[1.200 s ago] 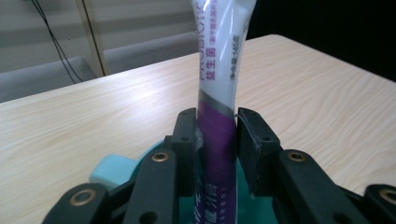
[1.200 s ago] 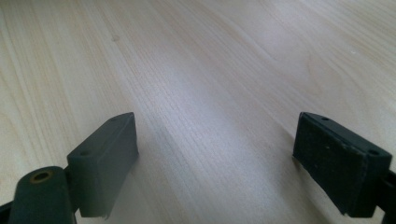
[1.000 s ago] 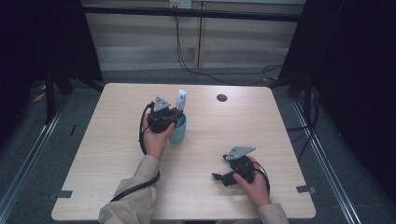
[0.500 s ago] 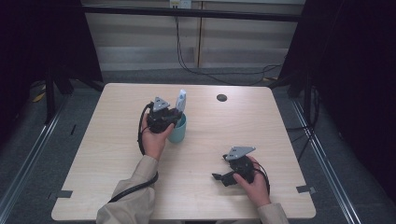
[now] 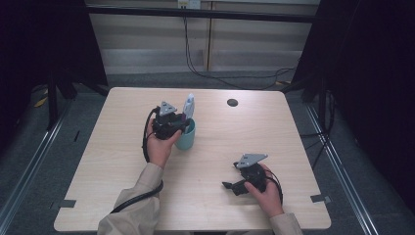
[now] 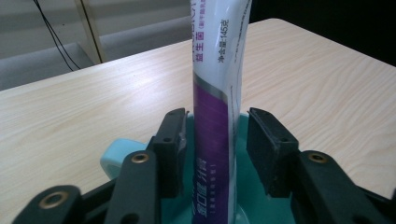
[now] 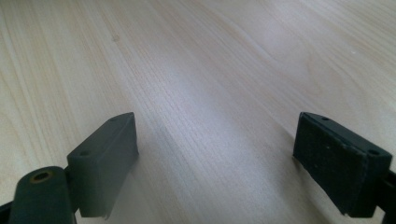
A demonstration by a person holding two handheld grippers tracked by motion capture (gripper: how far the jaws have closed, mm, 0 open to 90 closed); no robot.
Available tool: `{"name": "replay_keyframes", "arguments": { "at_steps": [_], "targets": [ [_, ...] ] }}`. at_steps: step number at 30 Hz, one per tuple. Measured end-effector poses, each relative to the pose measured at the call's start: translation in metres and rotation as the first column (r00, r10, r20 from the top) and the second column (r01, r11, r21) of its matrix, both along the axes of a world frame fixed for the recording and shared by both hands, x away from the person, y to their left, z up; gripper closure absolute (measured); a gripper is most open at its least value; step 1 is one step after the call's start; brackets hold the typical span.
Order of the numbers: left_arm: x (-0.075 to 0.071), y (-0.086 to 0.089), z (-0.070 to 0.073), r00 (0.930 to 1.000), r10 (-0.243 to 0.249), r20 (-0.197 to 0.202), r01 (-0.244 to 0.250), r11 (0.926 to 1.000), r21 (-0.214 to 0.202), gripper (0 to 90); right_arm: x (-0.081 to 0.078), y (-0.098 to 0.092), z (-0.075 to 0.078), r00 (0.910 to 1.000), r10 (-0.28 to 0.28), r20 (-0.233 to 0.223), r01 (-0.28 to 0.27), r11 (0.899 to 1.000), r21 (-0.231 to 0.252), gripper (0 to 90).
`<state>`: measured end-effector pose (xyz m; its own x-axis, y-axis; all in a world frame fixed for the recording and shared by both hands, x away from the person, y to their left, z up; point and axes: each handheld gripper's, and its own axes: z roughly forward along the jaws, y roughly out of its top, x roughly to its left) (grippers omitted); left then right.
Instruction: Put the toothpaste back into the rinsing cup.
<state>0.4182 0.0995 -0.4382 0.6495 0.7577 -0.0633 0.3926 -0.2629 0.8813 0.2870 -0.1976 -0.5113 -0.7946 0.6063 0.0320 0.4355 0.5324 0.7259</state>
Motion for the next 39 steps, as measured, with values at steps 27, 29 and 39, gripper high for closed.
{"name": "replay_keyframes", "arguments": {
  "at_steps": [27,29,39],
  "targets": [
    [0.001,0.009,0.012,0.9966,-0.005,-0.083,0.006,0.9999,0.015,29.4,0.000,0.000,0.000,1.0000,0.000,0.000,0.000,1.000,0.000,13.0],
    [-0.001,0.009,0.012,0.9967,-0.010,-0.080,0.012,0.9997,0.022,28.3,0.000,0.000,0.000,1.0000,0.000,0.000,0.000,1.000,0.000,13.0],
    [-0.005,0.015,0.021,0.9970,-0.024,-0.074,0.026,0.9992,0.029,23.5,0.000,0.000,0.000,1.0000,0.000,0.000,0.000,1.000,-0.001,13.0]
  ]
}}
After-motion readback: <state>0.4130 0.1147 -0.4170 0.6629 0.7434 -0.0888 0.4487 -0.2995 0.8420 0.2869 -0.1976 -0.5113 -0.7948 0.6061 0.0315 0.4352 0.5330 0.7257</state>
